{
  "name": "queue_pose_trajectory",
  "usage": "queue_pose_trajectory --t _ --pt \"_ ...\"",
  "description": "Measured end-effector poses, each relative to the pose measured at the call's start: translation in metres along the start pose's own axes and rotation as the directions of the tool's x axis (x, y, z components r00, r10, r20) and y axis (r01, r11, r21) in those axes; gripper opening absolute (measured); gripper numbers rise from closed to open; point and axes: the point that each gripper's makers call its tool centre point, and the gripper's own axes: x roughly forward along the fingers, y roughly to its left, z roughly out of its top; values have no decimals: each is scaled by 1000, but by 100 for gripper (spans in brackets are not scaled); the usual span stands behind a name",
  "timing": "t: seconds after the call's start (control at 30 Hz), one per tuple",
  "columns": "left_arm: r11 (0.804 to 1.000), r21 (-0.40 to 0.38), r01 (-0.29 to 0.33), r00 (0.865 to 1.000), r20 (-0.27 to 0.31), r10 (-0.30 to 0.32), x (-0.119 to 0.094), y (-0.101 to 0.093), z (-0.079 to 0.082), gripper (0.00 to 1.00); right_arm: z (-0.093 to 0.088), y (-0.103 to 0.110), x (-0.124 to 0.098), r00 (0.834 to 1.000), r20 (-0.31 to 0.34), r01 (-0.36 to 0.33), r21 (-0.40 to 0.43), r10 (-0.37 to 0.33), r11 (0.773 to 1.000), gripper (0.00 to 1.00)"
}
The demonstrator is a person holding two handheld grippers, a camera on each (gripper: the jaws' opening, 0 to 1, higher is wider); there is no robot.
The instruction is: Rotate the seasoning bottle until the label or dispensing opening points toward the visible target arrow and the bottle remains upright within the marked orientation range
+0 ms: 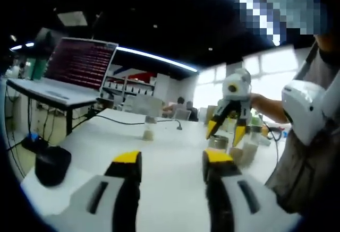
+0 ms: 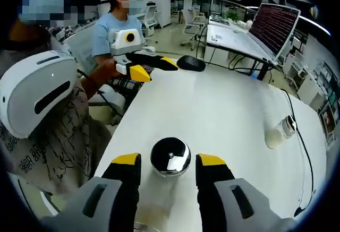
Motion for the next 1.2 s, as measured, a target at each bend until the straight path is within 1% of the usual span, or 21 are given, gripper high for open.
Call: queue_pose_trajectory --t 0.07,0.17,0.37,0.43,0.47,0.53,0.6,0.67,0.77,0.8,0.83,0.87,0.9,0.93,0.97,1.0,1.03,1.07,1.1,1.13,1.2 --pt "1000 -2 -3 1000 0 3 0 0 0 48 1 1 2 1000 -6 -7 -18 7 1000 38" --pt "1000 0 -6 1000 -2 6 -1 -1 -1 48 0 -3 2 999 -33 10 -51 -12 999 30" --pt "1000 1 -7 1000 -7 7 -2 -1 -2 46 2 -3 -2 999 -39 33 17 -33 999 30" --pt "1000 -2 -8 1000 -8 8 -4 0 -3 46 1 -5 -3 996 -55 67 74 -63 995 30" --pt "1000 -3 -7 1000 -7 7 -4 0 -2 46 1 -6 -3 995 -62 78 83 -73 994 30" --pt "1000 -3 -6 1000 -7 6 -4 0 -2 46 -3 -8 -5 988 -100 131 162 -116 978 30" --pt "1000 5 -7 1000 -10 7 -4 0 -2 45 -2 -7 -4 985 -108 151 156 -135 976 30" --pt "1000 6 -4 1000 -14 5 -4 -1 -3 45 -5 -7 -6 977 -135 189 186 -165 964 30" --pt "1000 5 0 1000 -20 0 -2 -1 -4 45 -5 -8 -5 975 -129 202 202 -178 958 30" --pt "1000 7 1 1000 -21 0 -2 -2 -4 45 -6 -7 -5 975 -130 203 195 -180 960 30" --pt "1000 10 2 1000 -22 -2 -2 -3 -4 45 -5 -6 -5 977 -126 192 166 -172 967 30" --pt "1000 13 4 1000 -23 -4 -2 -3 -4 44 -6 -5 -6 978 -129 177 124 -161 976 30" --pt "1000 14 6 1000 -23 -6 -1 -4 -4 44 -4 -5 -6 981 -116 164 77 -154 984 30" --pt "1000 14 9 1000 -22 -8 -1 -5 -3 44 1 -7 -7 983 -90 164 42 -160 985 33" --pt "1000 14 10 1000 -21 -10 -1 -5 -3 44 1 -6 -9 984 -89 159 46 -154 986 38" --pt "1000 14 11 1000 -22 -11 -2 -5 -3 44 2 -4 -9 989 -82 130 33 -127 991 45" --pt "1000 15 11 1000 -22 -11 -2 -5 -2 44 0 2 -8 993 -95 79 17 -77 997 48" --pt "1000 16 11 1000 -22 -11 -2 -5 -2 44 -4 7 -7 993 -113 28 -5 -28 1000 48" --pt "1000 18 11 1000 -23 -11 -2 -6 -2 44 -7 8 -7 991 -134 5 -25 -9 1000 45" --pt "1000 20 11 1000 -23 -11 -2 -6 -1 44 -9 6 -6 989 -148 -3 -56 -5 998 43" --pt "1000 22 11 1000 -25 -11 -3 -6 -1 44 -9 -4 -5 988 -152 18 -93 -32 996 41"
